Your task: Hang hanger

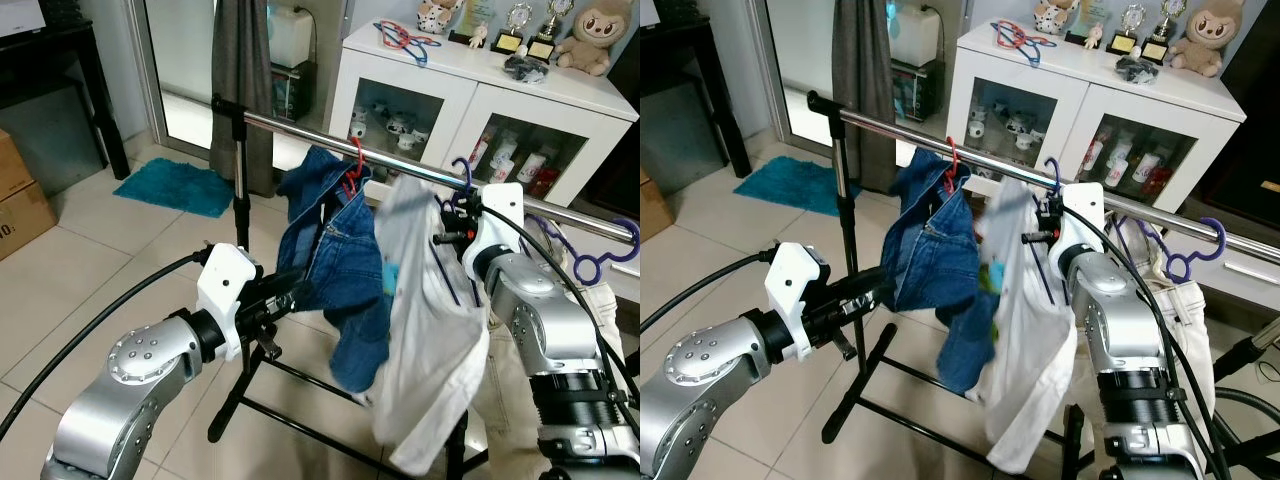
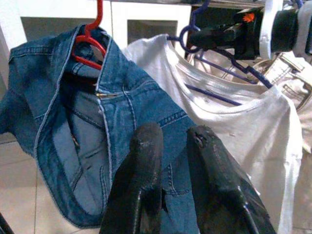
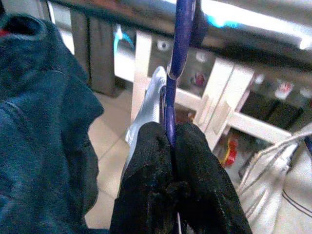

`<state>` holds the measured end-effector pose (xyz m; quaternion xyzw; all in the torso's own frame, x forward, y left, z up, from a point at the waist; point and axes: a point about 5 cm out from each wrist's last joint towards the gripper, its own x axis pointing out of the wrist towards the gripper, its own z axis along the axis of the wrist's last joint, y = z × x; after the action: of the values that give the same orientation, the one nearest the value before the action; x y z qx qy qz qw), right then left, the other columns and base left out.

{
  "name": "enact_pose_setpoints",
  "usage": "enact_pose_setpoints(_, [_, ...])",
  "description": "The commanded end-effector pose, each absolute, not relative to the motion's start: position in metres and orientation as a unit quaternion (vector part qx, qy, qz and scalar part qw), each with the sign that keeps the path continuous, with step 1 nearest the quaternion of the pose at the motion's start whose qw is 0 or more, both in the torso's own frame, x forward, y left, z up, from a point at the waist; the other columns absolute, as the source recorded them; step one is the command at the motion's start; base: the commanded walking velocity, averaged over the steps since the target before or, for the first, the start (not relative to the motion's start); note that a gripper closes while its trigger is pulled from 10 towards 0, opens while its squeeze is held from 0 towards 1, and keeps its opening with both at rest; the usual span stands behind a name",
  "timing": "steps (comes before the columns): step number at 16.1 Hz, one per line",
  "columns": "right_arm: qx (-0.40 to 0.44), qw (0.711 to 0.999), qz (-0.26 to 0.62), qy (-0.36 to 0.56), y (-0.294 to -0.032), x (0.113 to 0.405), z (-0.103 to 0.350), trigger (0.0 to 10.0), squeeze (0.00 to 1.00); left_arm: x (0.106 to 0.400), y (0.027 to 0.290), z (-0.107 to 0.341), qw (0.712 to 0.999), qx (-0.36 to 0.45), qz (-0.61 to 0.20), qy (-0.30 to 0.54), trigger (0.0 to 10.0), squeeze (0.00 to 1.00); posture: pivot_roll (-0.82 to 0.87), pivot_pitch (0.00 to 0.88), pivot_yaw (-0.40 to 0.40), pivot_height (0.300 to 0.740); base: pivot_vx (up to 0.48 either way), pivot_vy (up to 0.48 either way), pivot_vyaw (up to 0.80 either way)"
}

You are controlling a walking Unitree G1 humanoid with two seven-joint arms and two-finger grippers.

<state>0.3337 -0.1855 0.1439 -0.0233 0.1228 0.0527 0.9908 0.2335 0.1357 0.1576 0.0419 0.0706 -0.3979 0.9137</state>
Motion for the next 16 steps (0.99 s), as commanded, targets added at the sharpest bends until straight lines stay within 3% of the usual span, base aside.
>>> enact_pose_setpoints(1, [-0.023,0.993,0.036,0.113,-0.195,0.339,0.155,10.0,0.00,0.232,0.131,0.163,0.907,0.047,-0.414,0.066,10.0,0.00,0.10,0.000,-0.123,0.740,0.000,0.000,0.00])
enact_pose_setpoints(7, [-0.024,0.982,0.057,0.177,-0.194,0.339,0.141,10.0,0.00,0.226,0.131,0.163,0.894,0.040,-0.441,0.074,10.0,0.00,0.10,0.000,-0.132,0.740,0.000,0.000,0.00])
enact_pose_setpoints(8, [-0.021,0.982,0.061,0.178,-0.194,0.335,0.141,10.0,0.29,0.224,0.130,0.164,0.889,0.037,-0.452,0.072,10.0,0.00,0.10,0.000,-0.132,0.740,0.000,0.000,0.00])
enact_pose_setpoints(9, [-0.019,0.982,0.064,0.177,-0.195,0.332,0.141,10.0,0.90,0.222,0.129,0.165,0.885,0.034,-0.458,0.070,10.0,0.00,0.10,0.000,-0.131,0.740,0.000,0.000,0.00])
enact_pose_setpoints(10, [-0.017,0.982,0.066,0.176,-0.195,0.330,0.142,10.0,1.00,0.221,0.129,0.165,0.884,0.033,-0.461,0.070,10.0,0.00,0.10,0.000,-0.131,0.740,0.000,0.000,0.00])
enact_pose_setpoints(16, [-0.020,0.964,0.225,0.139,-0.202,0.287,0.182,10.0,1.00,0.222,0.142,0.164,0.903,0.046,-0.422,0.073,10.0,0.00,0.08,0.000,-0.115,0.740,0.000,0.000,0.00])
